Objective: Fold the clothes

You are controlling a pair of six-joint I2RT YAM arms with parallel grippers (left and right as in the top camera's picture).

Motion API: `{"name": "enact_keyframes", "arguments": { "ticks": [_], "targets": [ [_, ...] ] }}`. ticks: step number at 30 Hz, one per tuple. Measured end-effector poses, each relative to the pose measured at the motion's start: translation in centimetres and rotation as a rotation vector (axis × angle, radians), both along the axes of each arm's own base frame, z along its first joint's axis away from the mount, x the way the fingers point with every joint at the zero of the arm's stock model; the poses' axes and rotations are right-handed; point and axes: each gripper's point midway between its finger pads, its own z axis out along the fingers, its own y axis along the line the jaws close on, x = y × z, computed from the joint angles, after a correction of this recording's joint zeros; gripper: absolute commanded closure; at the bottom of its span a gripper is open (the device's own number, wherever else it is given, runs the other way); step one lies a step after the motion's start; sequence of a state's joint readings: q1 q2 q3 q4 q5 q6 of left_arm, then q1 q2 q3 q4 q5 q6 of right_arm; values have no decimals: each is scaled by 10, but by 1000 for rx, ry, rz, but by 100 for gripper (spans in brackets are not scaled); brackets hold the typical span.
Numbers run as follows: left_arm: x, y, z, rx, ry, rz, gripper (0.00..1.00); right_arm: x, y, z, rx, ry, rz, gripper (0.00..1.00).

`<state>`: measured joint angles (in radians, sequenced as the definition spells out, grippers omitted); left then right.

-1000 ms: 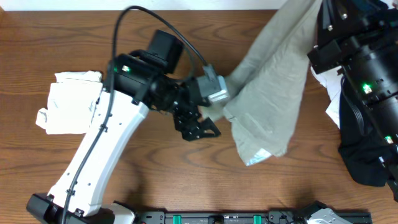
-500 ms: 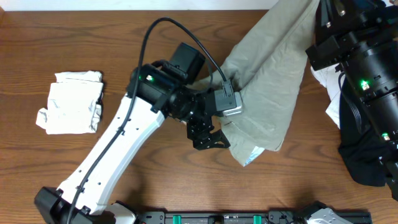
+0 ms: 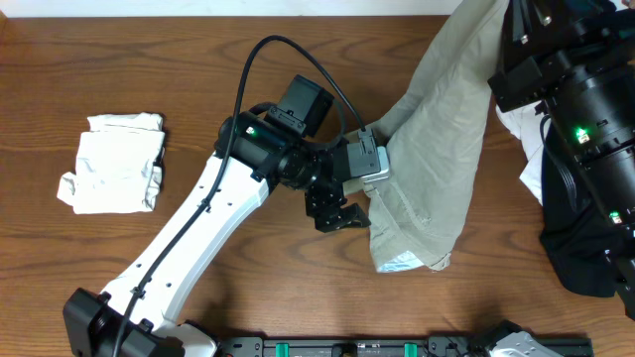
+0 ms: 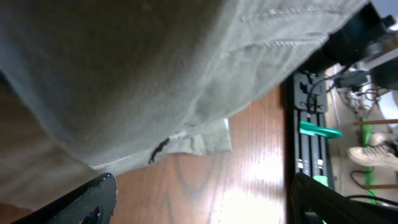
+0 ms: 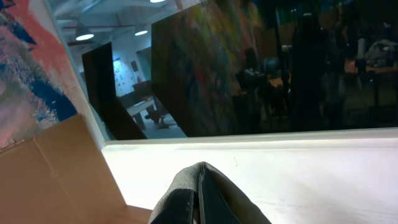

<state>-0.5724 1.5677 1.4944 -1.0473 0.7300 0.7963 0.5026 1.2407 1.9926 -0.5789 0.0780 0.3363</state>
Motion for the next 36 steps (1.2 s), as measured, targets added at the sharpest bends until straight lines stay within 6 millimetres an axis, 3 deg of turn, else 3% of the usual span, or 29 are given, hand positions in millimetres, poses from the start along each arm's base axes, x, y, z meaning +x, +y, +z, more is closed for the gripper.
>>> {"name": "enact_keyframes", "arguments": {
  "ticks": [13,20,22,24,26,31,36],
  "targets": [
    [21,-11,8,-51,-86,30,5,-1,2,0,2,1,16,99],
    [32,-18,-12,-30,-38,50,5,-5,1,3,6,-7,20,99],
    [34,-20,-21,-19,-10,52,8,-7,0,4,8,-11,20,99],
    [33,-23,-27,-15,19,53,23,-8,-1,5,9,-13,20,99],
    [31,-26,-28,-17,36,49,31,-9,-1,5,10,-15,20,99],
    [20,-34,-26,-30,44,16,22,-9,-1,5,10,-14,20,99],
    [24,-37,-24,-42,26,16,16,-9,-1,4,9,-11,21,99]
  ]
}}
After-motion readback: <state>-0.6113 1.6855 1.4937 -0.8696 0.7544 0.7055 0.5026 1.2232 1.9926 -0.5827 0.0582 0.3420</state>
